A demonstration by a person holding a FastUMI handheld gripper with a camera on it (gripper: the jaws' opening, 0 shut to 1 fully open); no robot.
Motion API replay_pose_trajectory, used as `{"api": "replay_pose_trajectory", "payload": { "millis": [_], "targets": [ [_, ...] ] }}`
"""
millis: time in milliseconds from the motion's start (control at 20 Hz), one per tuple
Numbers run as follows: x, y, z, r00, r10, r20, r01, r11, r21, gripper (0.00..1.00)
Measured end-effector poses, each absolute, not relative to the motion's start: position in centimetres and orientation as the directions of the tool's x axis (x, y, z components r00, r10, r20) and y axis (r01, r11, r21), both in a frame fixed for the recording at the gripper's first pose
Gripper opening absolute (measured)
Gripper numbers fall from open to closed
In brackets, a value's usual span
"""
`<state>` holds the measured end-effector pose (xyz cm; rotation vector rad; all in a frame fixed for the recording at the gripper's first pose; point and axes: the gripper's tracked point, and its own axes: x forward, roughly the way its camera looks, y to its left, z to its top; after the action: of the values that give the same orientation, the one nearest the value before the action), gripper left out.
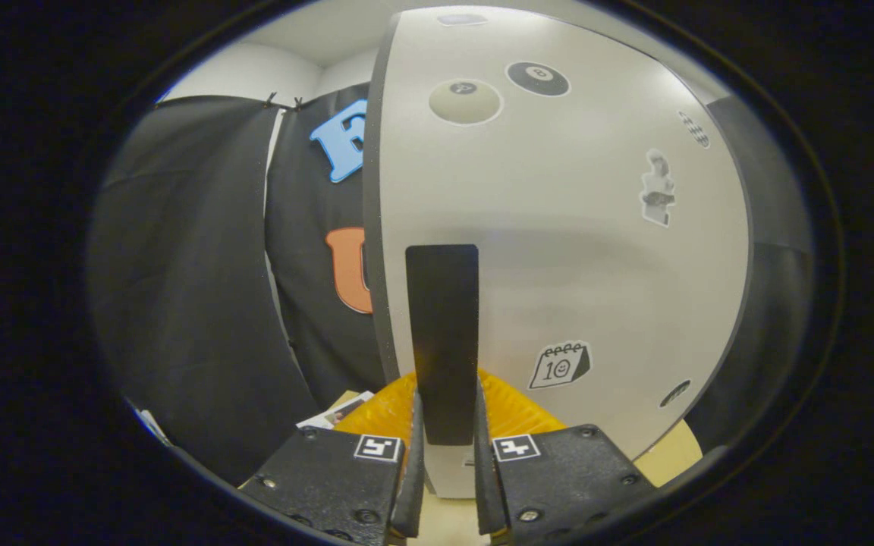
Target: Open the shoe cabinet door, grab the shoes and put them into the shoe cabinet, then close the shoe cabinet door.
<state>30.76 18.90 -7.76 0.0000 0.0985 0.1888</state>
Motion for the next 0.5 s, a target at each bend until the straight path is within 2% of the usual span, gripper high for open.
{"api": "replay_pose_trajectory", "payload": {
  "millis": [500],
  "targets": [
    [25.5,17.0,-7.9,0.968,0.235,-0.085,-0.234,0.972,0.016,0.28]
  ]
}}
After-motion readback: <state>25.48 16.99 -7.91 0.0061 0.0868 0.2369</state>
